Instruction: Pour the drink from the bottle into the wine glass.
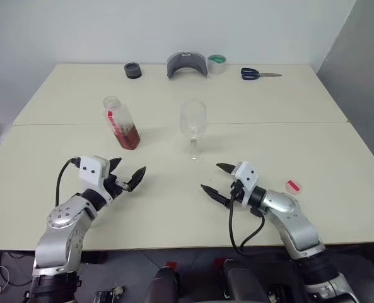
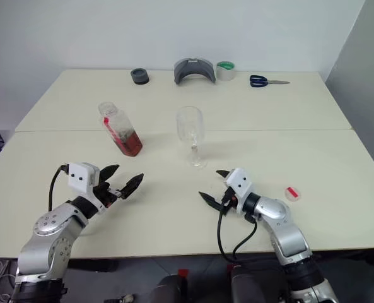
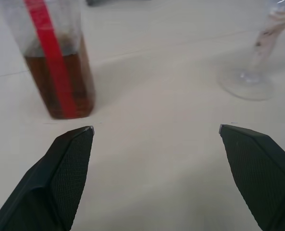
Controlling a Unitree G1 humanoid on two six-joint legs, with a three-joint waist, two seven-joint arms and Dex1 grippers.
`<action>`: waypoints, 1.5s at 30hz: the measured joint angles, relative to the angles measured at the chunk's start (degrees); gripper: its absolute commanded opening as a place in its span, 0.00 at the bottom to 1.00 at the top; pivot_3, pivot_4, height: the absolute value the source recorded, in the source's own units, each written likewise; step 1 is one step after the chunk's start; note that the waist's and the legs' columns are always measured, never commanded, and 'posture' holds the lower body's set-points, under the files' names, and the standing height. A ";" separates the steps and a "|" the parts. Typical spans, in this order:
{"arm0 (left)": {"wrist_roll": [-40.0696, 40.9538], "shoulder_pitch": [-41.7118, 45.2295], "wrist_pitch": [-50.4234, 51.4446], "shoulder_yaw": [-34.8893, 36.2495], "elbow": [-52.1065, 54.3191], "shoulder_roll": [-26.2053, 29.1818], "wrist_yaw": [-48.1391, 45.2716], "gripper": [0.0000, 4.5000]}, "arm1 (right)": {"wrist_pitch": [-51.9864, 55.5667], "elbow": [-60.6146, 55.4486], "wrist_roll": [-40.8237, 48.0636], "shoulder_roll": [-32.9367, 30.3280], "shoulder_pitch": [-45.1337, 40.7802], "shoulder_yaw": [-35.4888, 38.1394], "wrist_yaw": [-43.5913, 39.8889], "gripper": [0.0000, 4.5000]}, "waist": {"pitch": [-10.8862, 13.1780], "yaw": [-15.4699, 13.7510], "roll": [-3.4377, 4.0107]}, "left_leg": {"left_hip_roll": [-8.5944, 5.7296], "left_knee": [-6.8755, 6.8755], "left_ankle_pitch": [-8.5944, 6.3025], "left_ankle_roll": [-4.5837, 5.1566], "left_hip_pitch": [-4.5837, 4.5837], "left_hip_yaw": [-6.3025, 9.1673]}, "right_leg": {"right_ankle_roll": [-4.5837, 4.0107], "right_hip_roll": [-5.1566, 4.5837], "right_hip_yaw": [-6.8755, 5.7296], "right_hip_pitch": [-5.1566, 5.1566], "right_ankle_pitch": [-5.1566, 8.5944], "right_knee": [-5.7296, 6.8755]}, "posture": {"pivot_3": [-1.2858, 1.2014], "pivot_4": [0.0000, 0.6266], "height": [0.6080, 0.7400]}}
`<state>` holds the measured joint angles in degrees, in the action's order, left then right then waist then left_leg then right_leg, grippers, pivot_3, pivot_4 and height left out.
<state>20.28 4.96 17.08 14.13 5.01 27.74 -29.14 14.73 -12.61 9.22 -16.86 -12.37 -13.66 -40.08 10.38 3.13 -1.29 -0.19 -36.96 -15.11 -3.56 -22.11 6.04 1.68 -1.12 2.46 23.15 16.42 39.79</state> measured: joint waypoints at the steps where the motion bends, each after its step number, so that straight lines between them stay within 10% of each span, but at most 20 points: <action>1: -0.09 1.14 -0.29 0.43 -1.61 -0.17 0.48 1.00 | 1.46 -2.17 0.98 -0.14 -0.03 -0.22 -0.34 0.99 | -0.01 -0.06 -0.01 | -0.03 0.00 0.00 0.00 -0.01 0.01 | 0.00 0.02 -0.04 -0.02 0.00 0.00 | 0.52 0.24 1.00; 45: -8.68 36.68 -18.19 -1.40 -51.43 2.48 -6.07 1.00 | 8.42 -7.05 6.00 -0.66 -4.49 -2.09 -0.96 0.99 | -0.01 -0.30 -0.06 | -0.15 -0.04 0.01 -0.01 -0.10 0.04 | 0.01 0.04 -0.12 -0.01 -0.01 -0.04 | 0.52 0.24 1.00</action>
<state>11.60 41.64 -1.11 12.73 -46.42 30.22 -35.22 23.15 -19.66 15.22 -17.52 -16.87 -15.75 -41.05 10.37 2.83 -1.34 -0.34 -37.00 -15.10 -3.57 -22.21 6.08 1.69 -1.09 2.34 23.13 16.41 39.75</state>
